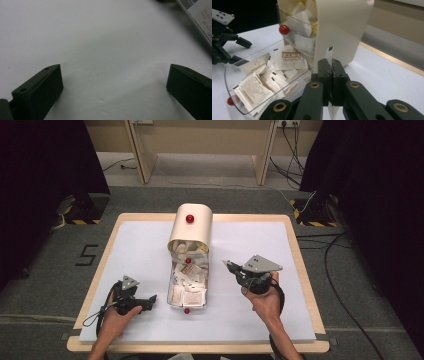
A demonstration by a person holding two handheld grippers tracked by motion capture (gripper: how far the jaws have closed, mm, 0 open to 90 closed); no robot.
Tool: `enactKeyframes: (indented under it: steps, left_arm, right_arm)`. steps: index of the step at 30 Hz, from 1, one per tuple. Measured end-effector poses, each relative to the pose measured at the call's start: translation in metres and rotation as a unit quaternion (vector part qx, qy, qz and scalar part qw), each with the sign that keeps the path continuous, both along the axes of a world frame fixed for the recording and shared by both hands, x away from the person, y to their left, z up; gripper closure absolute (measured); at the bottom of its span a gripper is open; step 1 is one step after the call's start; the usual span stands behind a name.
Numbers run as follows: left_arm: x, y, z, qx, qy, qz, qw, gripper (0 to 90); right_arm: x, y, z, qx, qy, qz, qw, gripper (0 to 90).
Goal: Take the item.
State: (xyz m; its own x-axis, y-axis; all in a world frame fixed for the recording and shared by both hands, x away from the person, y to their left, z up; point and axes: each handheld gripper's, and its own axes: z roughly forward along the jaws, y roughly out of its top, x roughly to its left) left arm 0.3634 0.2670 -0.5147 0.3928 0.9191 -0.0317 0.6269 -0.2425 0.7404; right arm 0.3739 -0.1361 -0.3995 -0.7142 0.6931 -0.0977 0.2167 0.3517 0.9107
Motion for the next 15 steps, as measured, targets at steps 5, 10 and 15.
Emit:
enactKeyframes:
  steps: [5, 10, 15]
  left_arm:
    - [0.000, 0.000, 0.000, 0.000, 0.000, 0.000, 1.0000, 0.1]
    - [0.000, 0.000, 0.000, 0.001, 0.001, -0.001, 1.0000, 0.1]
    - [0.000, 0.000, 0.000, 0.001, 0.001, -0.001, 1.0000, 0.1]
  right_arm:
    - [0.003, -0.007, -0.002, -0.001, 0.002, -0.010, 0.9999, 88.4]
    - [0.008, -0.018, -0.006, -0.002, 0.008, -0.025, 0.9996, 88.4]
    - [0.010, -0.025, -0.008, -0.002, 0.012, -0.036, 0.9993, 88.4]
